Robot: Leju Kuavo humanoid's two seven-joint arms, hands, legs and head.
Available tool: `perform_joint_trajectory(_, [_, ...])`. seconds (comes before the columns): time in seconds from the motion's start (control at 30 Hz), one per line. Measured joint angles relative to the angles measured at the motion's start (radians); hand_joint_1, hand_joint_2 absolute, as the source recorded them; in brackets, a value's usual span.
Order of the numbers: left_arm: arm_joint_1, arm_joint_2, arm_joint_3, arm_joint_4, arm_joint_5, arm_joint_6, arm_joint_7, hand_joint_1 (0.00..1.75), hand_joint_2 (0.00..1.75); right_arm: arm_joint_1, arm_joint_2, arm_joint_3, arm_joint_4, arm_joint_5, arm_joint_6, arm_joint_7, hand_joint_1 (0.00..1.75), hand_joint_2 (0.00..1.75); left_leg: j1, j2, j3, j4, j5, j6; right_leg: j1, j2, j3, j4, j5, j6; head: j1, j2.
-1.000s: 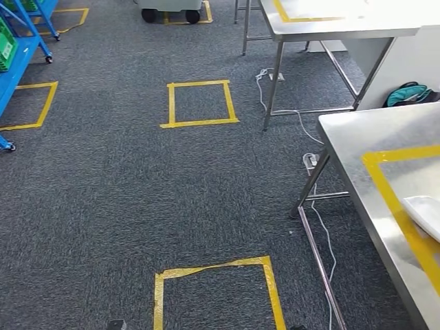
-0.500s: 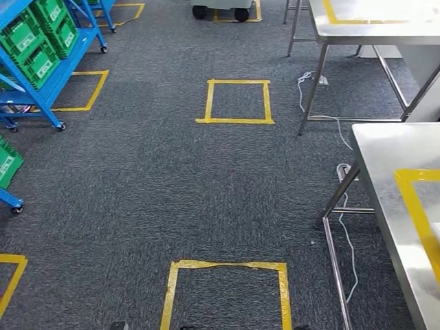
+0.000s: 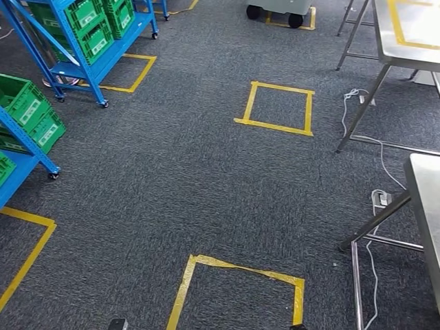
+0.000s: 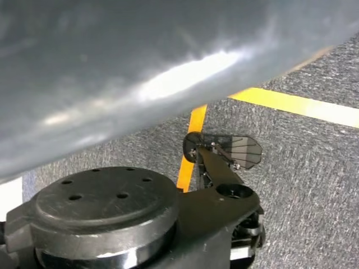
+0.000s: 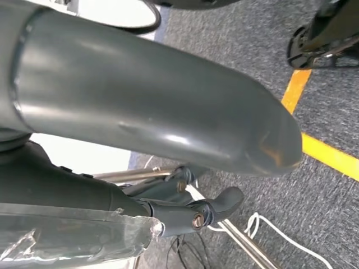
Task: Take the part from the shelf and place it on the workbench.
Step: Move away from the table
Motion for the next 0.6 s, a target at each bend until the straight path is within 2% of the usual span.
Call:
perform_joint_trajectory(0.03, [0.001, -0.002, 0.0, -0.002, -0.003, -0.002, 0.0, 0.0, 0.0, 0.001, 0.0, 0.0, 0.0, 0.001, 0.0, 0.0, 0.0, 0.0, 0.001, -0.008, 0.001, 0.001, 0.0, -0.001, -0.001, 0.0, 0.01, -0.033, 0.03, 0.001, 0.0, 0.0])
perform_joint_trajectory(0.1, [0.002, -0.005, -0.002, -0.008, -0.008, -0.004, 0.0, 0.0, 0.0, 0.0, 0.0, -0.003, 0.0, -0.001, 0.0, 0.001, 0.0, 0.0, 0.002, -0.02, 0.003, 0.004, -0.002, -0.008, -0.006, 0.005, 0.068, -0.171, 0.103, 0.005, 0.0, 0.0])
perform_joint_trajectory(0.13, [0.002, -0.006, -0.003, -0.012, -0.011, -0.004, 0.0, 0.0, 0.0, -0.002, 0.002, -0.004, 0.0, -0.003, 0.002, 0.001, 0.0, 0.0, 0.002, -0.024, 0.002, 0.007, -0.004, -0.014, -0.008, 0.01, 0.095, -0.227, 0.125, 0.004, 0.0, 0.0])
perform_joint_trajectory(0.17, [0.002, -0.007, -0.005, -0.016, -0.014, -0.005, 0.0, 0.0, 0.0, -0.003, 0.003, -0.005, 0.0, -0.004, 0.005, -0.001, 0.0, 0.0, 0.0, -0.026, 0.0, 0.009, -0.005, -0.02, -0.009, 0.015, 0.111, -0.262, 0.134, 0.001, 0.0, 0.0])
perform_joint_trajectory(0.2, [0.002, -0.007, -0.007, -0.02, -0.017, -0.006, 0.0, 0.0, 0.0, -0.004, 0.004, -0.006, 0.0, -0.006, 0.01, -0.003, 0.0, 0.0, -0.002, -0.027, -0.003, 0.011, -0.005, -0.02, -0.01, 0.02, 0.116, -0.274, 0.134, -0.001, 0.0, 0.0])
perform_joint_trajectory(0.23, [0.002, -0.008, -0.01, -0.024, -0.021, -0.008, -0.001, 0.0, 0.0, -0.004, 0.005, -0.007, 0.0, -0.006, 0.015, -0.005, 0.0, 0.0, -0.002, -0.028, -0.005, 0.011, -0.004, -0.014, -0.01, 0.021, 0.116, -0.276, 0.136, -0.006, -0.001, 0.0])
perform_joint_trajectory(0.3, [0.004, -0.009, -0.015, -0.031, -0.027, -0.016, -0.005, 0.0, 0.0, -0.003, 0.006, -0.011, 0.0, -0.007, 0.023, -0.003, 0.0, 0.0, -0.003, -0.027, -0.006, 0.01, 0.0, 0.009, -0.009, 0.022, 0.114, -0.277, 0.139, -0.008, -0.002, 0.0])
perform_joint_trajectory(0.33, [0.004, -0.009, -0.019, -0.033, -0.029, -0.023, -0.009, 0.0, 0.0, -0.003, 0.006, -0.014, 0.0, -0.008, 0.027, -0.001, 0.0, 0.0, -0.003, -0.027, -0.006, 0.009, 0.002, 0.018, -0.008, 0.022, 0.113, -0.277, 0.14, -0.01, -0.002, 0.0])
perform_joint_trajectory(0.37, [0.003, -0.009, -0.022, -0.035, -0.03, -0.03, -0.012, 0.0, 0.0, -0.003, 0.006, -0.016, 0.0, -0.008, 0.03, 0.0, 0.0, 0.0, -0.002, -0.027, -0.006, 0.008, 0.002, 0.021, -0.006, 0.023, 0.113, -0.277, 0.14, -0.013, -0.002, 0.0])
perform_joint_trajectory(0.47, [0.003, -0.009, -0.03, -0.038, -0.034, -0.046, -0.021, 0.0, 0.0, -0.004, 0.006, -0.021, 0.0, -0.009, 0.035, 0.001, 0.0, 0.0, -0.001, -0.027, -0.006, 0.005, 0.003, 0.021, -0.004, 0.022, 0.113, -0.276, 0.14, -0.018, -0.002, 0.0])
perform_joint_trajectory(0.6, [0.003, -0.005, -0.039, -0.041, -0.041, -0.054, -0.026, 0.0, 0.0, -0.005, 0.006, -0.029, 0.0, -0.009, 0.036, 0.001, 0.0, 0.0, -0.002, -0.027, -0.008, 0.006, 0.0, 0.017, -0.005, 0.021, 0.112, -0.276, 0.14, -0.019, -0.001, 0.0])
